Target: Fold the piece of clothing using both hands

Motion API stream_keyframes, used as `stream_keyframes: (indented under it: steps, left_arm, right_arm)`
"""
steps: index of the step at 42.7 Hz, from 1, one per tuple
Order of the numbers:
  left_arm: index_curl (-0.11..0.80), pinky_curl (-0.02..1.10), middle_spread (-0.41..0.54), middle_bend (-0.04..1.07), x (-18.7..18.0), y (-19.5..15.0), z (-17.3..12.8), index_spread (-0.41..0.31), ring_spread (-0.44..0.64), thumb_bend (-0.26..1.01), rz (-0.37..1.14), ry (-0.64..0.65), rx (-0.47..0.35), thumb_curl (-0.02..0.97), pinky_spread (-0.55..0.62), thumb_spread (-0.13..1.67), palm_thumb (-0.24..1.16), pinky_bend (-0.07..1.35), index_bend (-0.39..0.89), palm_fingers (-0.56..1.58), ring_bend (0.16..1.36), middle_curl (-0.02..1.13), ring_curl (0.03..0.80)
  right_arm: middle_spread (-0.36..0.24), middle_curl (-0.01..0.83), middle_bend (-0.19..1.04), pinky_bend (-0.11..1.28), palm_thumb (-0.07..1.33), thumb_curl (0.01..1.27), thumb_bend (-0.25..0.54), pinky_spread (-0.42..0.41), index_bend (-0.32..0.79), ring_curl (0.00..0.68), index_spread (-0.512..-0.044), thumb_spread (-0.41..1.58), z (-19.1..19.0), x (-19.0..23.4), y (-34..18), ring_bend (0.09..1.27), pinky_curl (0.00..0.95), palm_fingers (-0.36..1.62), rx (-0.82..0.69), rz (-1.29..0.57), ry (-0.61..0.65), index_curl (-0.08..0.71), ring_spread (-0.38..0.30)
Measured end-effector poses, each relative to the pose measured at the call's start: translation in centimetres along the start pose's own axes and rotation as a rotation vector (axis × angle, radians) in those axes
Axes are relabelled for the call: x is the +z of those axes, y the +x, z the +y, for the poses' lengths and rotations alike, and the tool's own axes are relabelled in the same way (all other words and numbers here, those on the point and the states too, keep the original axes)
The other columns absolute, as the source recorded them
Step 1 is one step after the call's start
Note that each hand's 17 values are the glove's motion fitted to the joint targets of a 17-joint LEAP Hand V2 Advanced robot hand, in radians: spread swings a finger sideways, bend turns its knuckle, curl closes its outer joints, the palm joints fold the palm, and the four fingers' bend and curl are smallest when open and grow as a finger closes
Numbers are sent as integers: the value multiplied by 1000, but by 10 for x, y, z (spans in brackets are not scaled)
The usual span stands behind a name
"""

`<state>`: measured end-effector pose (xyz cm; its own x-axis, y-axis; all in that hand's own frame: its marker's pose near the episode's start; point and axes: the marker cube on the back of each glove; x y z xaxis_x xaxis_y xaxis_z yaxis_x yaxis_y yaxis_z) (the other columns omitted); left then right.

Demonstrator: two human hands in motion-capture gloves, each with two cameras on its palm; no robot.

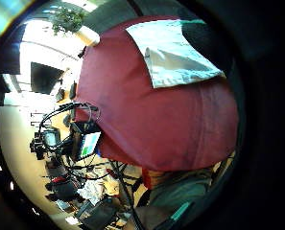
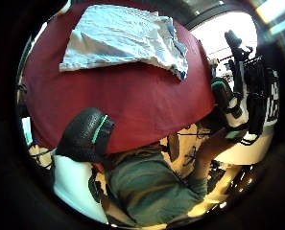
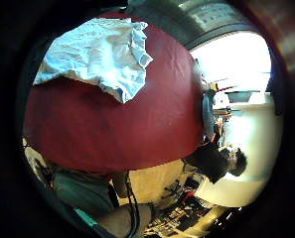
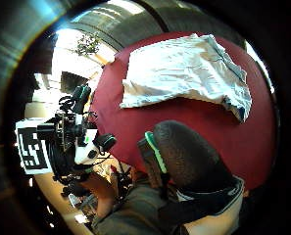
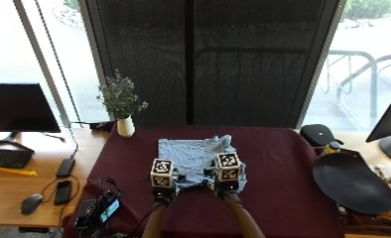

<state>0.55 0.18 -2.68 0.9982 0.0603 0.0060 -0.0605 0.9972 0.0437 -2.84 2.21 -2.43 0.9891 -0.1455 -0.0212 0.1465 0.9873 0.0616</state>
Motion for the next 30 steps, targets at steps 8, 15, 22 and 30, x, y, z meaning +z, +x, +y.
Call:
stream_keyframes:
  steps: [8,15,22,30]
  left_arm:
    - [160,303,28,244,-6,-1,-1,-72,184,-13,12,27,7,283,269,1052,465,640,117,200,713,346,306]
    - [175,313,22,257,12,2,-23,-72,177,-21,-13,4,-15,299,270,1052,474,644,116,211,717,365,311]
    - [187,323,20,261,59,0,-44,-72,163,-25,-16,-93,-32,307,255,1044,468,645,112,216,721,379,315]
    - [196,341,32,245,82,-9,-37,-64,163,-26,15,-212,-45,315,239,1038,460,672,114,209,720,388,320]
  right_arm:
    - [47,187,167,688,351,233,13,267,163,187,-392,1208,-1,1,21,263,319,23,16,15,16,267,170]
    - [47,205,179,706,361,253,-10,266,150,204,-392,1196,-12,29,60,279,329,49,82,-33,23,272,178]
    - [41,223,176,717,390,273,-13,265,147,221,-379,1174,-25,68,83,295,338,63,124,-61,9,273,182]
    - [45,241,180,744,455,301,-7,256,127,237,-357,1139,-20,98,89,312,349,56,128,-33,-104,265,185]
